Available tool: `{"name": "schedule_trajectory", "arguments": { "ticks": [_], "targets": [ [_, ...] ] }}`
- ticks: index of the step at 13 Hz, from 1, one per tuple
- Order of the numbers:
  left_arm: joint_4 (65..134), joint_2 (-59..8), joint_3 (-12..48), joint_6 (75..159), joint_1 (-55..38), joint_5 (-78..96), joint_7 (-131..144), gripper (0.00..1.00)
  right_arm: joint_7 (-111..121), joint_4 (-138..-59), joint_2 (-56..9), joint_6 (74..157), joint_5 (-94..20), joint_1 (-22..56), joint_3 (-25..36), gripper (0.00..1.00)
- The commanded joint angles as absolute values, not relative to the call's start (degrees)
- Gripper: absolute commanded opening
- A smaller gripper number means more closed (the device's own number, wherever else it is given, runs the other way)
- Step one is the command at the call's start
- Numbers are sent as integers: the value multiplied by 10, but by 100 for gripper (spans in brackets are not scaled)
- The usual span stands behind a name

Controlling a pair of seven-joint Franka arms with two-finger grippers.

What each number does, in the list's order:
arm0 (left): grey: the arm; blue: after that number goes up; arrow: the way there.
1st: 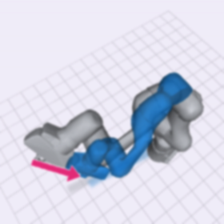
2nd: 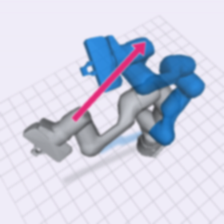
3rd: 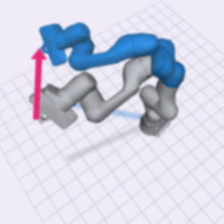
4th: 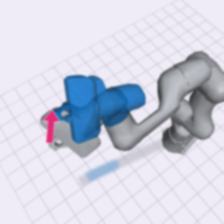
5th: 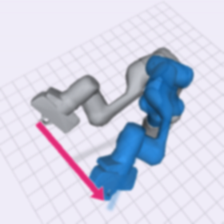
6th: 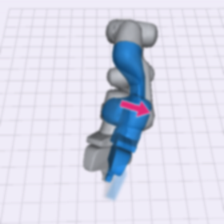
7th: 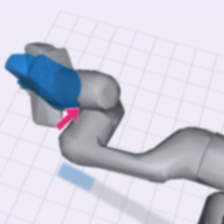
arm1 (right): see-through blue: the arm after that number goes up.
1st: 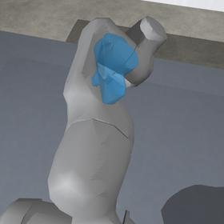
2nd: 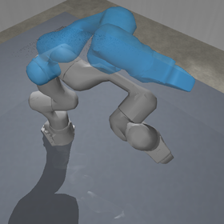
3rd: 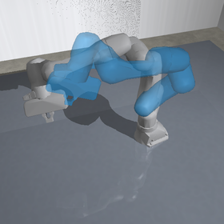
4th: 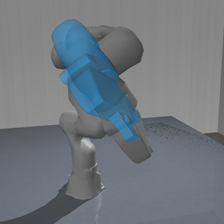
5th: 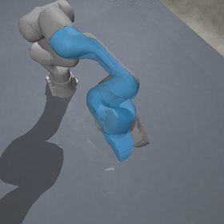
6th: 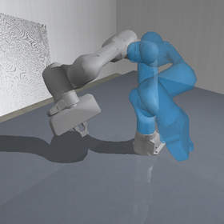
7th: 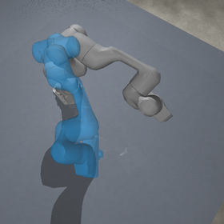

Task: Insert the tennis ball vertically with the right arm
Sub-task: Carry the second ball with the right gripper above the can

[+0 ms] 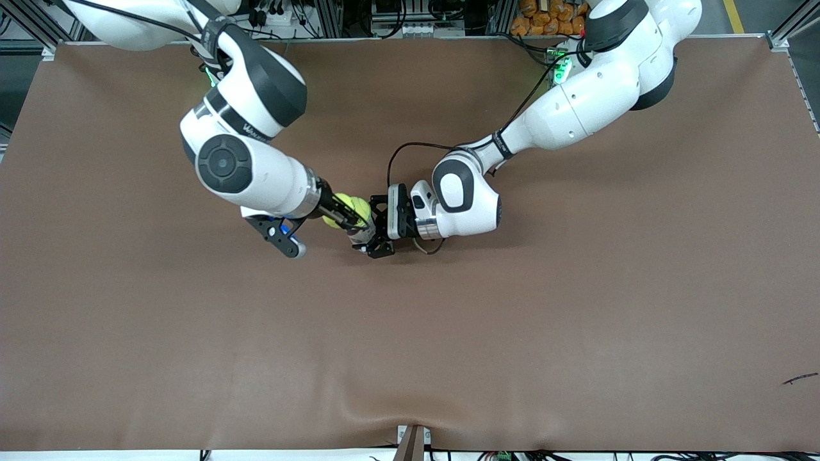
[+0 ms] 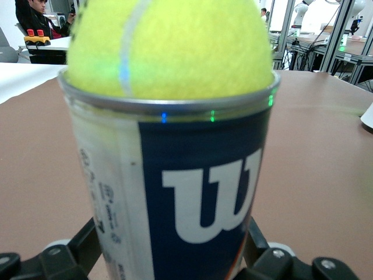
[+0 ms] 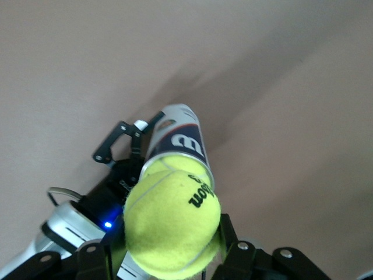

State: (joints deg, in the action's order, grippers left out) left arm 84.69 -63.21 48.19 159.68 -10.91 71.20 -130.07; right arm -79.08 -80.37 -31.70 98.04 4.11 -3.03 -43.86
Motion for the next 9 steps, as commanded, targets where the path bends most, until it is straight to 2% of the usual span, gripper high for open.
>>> {"name": "schedule_trajectory", "arguments": {
  "ticks": [1,9],
  "targets": [
    [851,-625,481,1602,-110,731,-1321,100,-817,-816,-307,958,33,-32,-442,30],
    [856,-625,481,1602,-107,730,-1321,100,-820,-818,-316,991,41,-11,-438,30]
  ]
}}
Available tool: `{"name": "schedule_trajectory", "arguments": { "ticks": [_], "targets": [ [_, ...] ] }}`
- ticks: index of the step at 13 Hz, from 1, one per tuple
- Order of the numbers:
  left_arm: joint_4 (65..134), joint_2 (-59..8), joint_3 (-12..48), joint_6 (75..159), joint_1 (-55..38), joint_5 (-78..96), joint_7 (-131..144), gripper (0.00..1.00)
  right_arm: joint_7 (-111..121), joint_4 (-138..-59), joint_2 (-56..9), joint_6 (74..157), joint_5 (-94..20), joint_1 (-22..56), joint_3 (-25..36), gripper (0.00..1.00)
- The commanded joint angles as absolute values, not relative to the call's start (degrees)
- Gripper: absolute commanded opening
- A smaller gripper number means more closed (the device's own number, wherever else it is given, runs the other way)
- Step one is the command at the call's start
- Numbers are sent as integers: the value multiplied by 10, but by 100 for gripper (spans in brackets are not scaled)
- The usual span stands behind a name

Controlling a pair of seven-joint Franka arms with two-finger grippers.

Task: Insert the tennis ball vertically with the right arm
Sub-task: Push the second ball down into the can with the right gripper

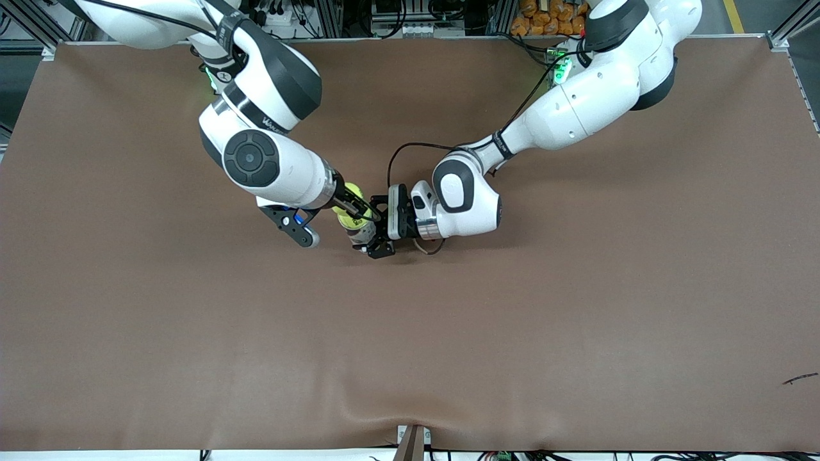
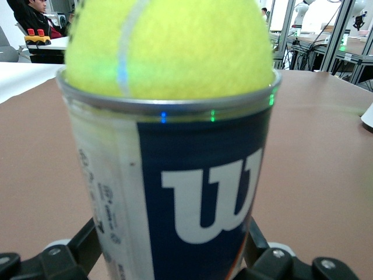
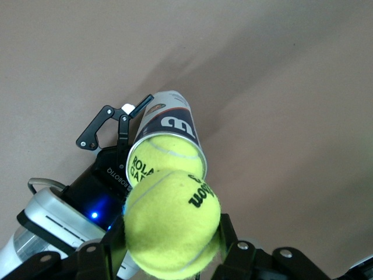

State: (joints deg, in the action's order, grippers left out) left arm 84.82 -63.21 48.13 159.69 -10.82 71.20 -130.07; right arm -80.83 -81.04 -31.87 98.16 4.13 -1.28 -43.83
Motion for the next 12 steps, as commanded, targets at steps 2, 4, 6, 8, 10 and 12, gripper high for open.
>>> {"name": "schedule_trajectory", "arguments": {
  "ticks": [2,4,6,8,10,12],
  "targets": [
    [856,-625,481,1602,-107,730,-1321,100,-820,-822,-321,998,43,-8,-435,30],
    [855,-626,481,1602,-107,731,-1321,100,-820,-822,-328,998,51,-7,-434,30],
    [855,-625,481,1602,-107,731,-1321,100,-820,-822,-333,1005,54,-7,-433,30],
    [855,-625,481,1602,-107,731,-1321,100,-820,-823,-341,1011,61,-5,-433,30],
    [855,-626,481,1602,-107,731,-1320,100,-820,-824,-347,1011,66,-2,-428,31],
    [855,-625,481,1602,-107,731,-1320,100,-824,-823,-346,1010,66,1,-425,32]
  ]
}}
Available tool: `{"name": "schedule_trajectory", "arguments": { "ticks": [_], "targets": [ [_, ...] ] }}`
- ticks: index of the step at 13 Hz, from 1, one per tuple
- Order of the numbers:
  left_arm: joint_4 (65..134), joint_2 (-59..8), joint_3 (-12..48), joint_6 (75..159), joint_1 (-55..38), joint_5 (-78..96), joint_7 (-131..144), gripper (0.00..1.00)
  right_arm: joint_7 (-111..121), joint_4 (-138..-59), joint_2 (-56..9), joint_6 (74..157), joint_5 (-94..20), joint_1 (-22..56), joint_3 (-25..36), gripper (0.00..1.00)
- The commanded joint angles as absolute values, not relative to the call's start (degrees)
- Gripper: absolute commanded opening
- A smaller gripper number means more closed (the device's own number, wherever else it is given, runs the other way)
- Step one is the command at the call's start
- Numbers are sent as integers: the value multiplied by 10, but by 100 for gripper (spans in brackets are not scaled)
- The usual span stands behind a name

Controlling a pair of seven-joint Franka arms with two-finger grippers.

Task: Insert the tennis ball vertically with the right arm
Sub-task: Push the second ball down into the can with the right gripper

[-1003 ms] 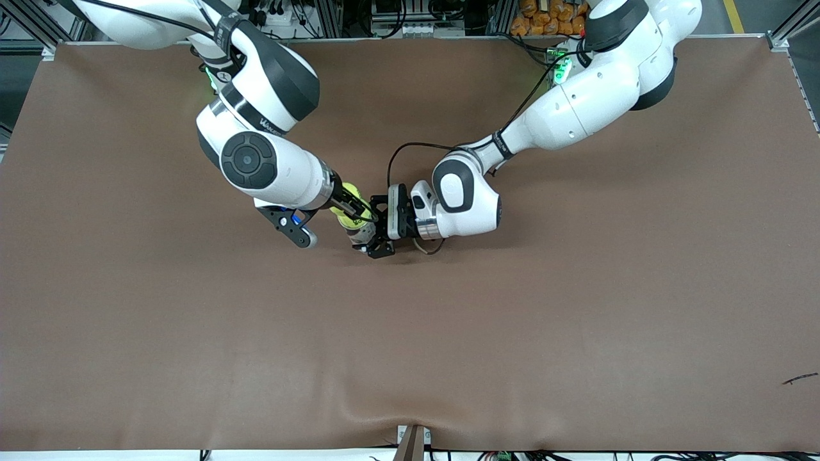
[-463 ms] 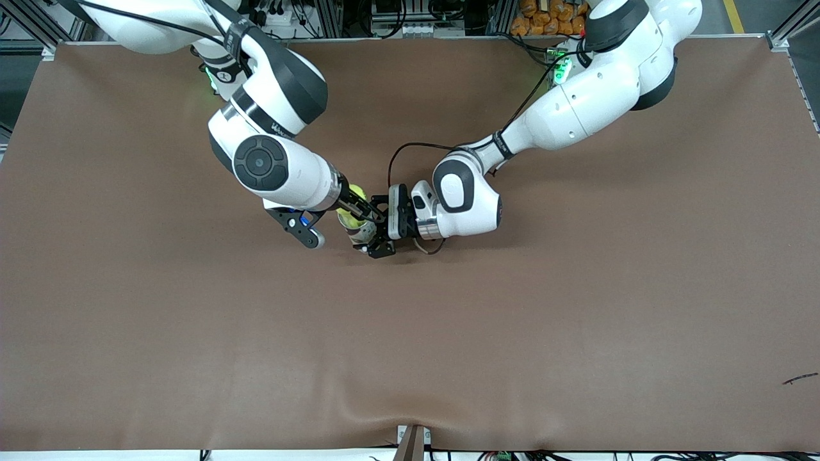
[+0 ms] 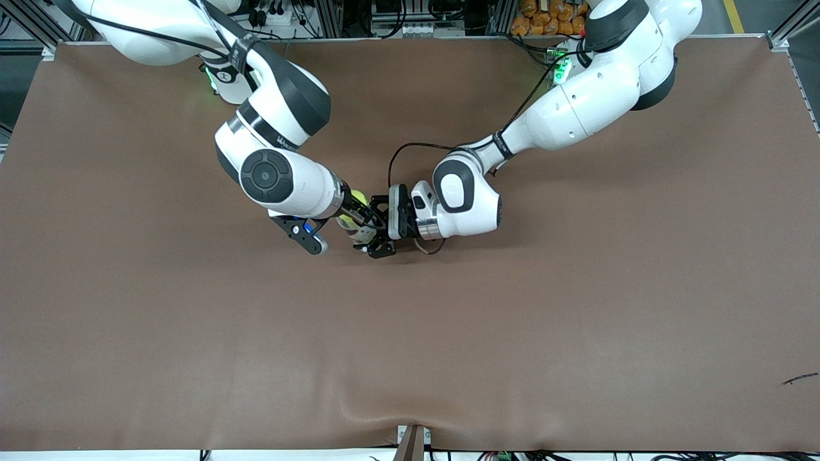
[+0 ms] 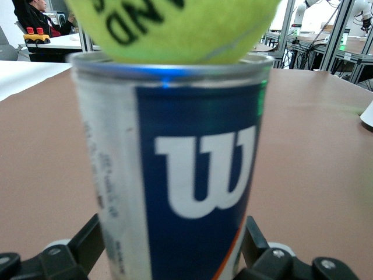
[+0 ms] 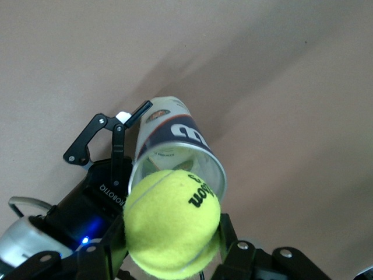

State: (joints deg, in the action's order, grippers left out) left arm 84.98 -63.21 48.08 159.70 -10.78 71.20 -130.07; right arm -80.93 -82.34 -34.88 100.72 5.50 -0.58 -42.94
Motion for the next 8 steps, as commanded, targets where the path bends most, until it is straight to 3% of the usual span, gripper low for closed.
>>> {"name": "schedule_trajectory", "arguments": {
  "ticks": [1,2,3,4,5,8],
  "targets": [
    [855,-626,481,1602,-107,731,-1321,100,-824,-822,-346,1010,66,1,-425,33],
    [854,-626,481,1602,-108,731,-1320,100,-824,-823,-347,1011,66,1,-425,35],
    [854,-626,481,1602,-108,731,-1320,100,-824,-823,-349,1012,67,3,-423,43],
    [854,-626,481,1602,-108,731,-1320,100,-824,-823,-353,1012,67,4,-421,63],
    [854,-626,481,1602,-108,731,-1320,100,-824,-823,-353,1012,68,7,-419,96],
    [854,-626,481,1602,-108,731,-1320,100,-824,-820,-353,1012,69,18,-408,100]
  ]
}}
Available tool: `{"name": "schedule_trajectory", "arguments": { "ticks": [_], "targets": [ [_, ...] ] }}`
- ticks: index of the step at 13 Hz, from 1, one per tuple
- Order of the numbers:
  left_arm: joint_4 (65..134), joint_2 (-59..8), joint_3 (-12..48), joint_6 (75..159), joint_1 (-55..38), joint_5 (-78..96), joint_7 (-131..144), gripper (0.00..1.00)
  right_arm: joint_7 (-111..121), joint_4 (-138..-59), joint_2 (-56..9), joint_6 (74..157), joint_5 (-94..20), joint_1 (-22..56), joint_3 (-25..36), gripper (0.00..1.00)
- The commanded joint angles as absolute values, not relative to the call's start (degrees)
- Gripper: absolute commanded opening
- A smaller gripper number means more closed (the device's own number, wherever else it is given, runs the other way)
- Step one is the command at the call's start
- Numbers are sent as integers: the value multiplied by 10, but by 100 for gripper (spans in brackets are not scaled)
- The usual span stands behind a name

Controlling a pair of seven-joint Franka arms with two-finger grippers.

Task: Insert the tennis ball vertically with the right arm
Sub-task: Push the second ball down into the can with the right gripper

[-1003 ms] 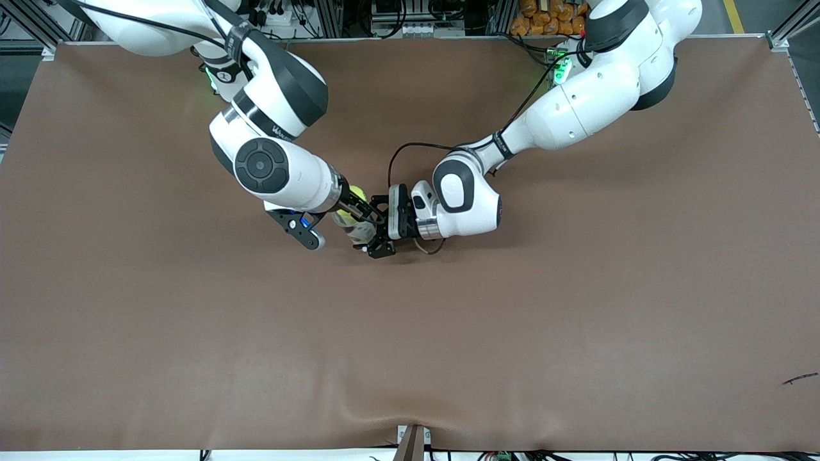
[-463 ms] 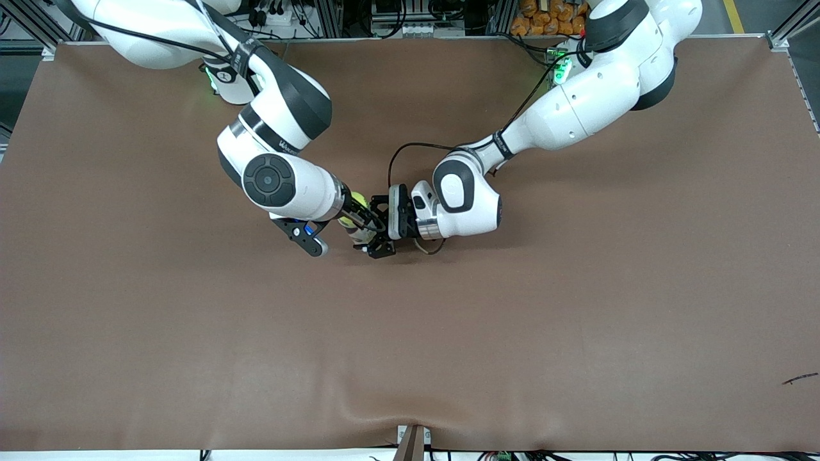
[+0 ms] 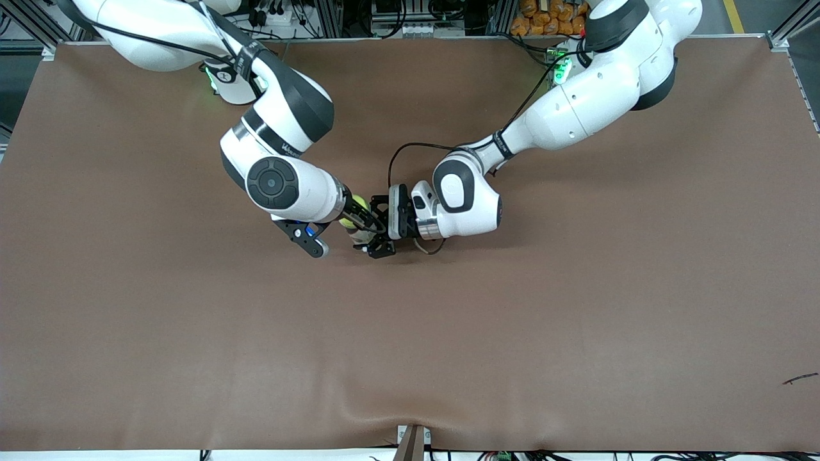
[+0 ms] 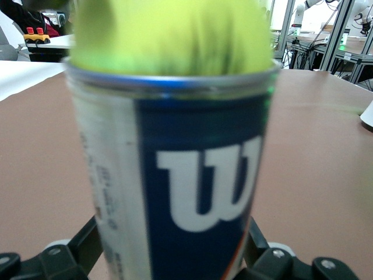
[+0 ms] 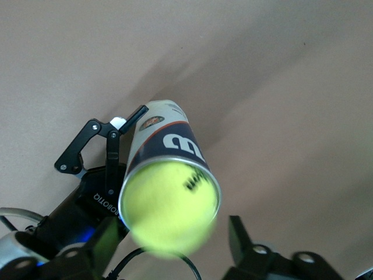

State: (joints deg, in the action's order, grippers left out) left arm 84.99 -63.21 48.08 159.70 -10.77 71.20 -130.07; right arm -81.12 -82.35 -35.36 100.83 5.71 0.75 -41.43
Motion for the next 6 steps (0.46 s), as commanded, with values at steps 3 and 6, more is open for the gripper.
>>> {"name": "schedule_trajectory", "arguments": {
  "ticks": [3,6],
  "targets": [
    [854,-626,481,1602,-107,731,-1320,100,-824,-816,-351,1008,69,13,-408,100],
    [857,-624,481,1602,-102,730,-1318,100,-817,-808,-338,998,66,-6,-412,100]
  ]
}}
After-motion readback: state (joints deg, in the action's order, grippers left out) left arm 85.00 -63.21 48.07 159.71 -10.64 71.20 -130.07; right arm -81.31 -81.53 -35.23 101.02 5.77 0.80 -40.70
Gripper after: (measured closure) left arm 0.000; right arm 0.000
